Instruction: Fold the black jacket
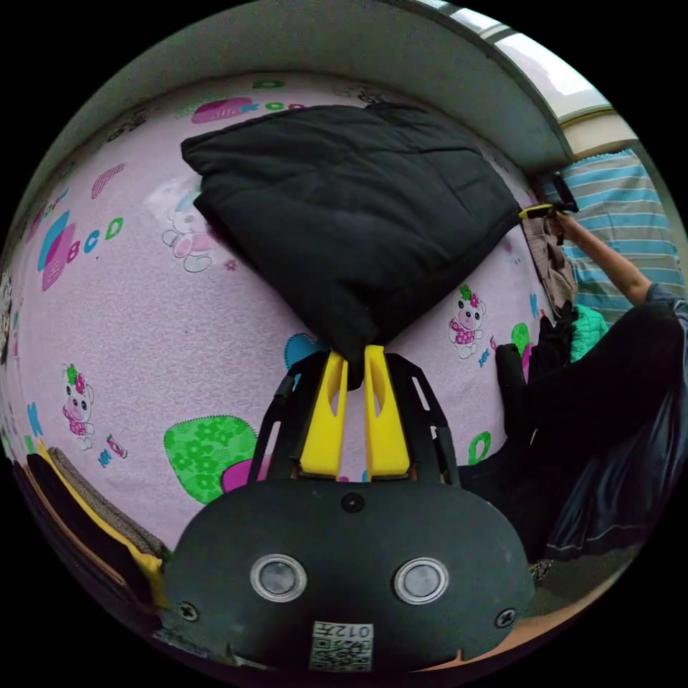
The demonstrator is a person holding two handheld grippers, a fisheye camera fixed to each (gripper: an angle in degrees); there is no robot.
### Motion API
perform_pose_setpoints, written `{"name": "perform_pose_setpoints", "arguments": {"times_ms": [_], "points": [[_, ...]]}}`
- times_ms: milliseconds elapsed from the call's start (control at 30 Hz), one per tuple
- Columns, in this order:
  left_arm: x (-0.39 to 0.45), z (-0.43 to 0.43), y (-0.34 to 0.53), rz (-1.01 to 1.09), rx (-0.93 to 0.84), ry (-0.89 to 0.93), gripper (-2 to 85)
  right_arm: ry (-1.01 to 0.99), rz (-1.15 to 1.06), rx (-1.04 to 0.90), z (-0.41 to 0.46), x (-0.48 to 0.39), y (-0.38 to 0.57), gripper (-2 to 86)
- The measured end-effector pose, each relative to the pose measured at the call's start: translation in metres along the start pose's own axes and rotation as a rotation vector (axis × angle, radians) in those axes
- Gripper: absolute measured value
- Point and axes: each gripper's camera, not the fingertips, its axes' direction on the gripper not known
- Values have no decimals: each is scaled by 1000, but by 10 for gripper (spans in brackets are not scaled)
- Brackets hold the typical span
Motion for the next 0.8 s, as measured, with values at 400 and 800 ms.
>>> {"name": "perform_pose_setpoints", "arguments": {"times_ms": [400,800], "points": [[-16,11,77,-173,-115,-70,7,-113,91,97,-39,24,-9,-3],[23,3,76,-566,207,141,135,-317,346,158,-79,52,-21,164]]}}
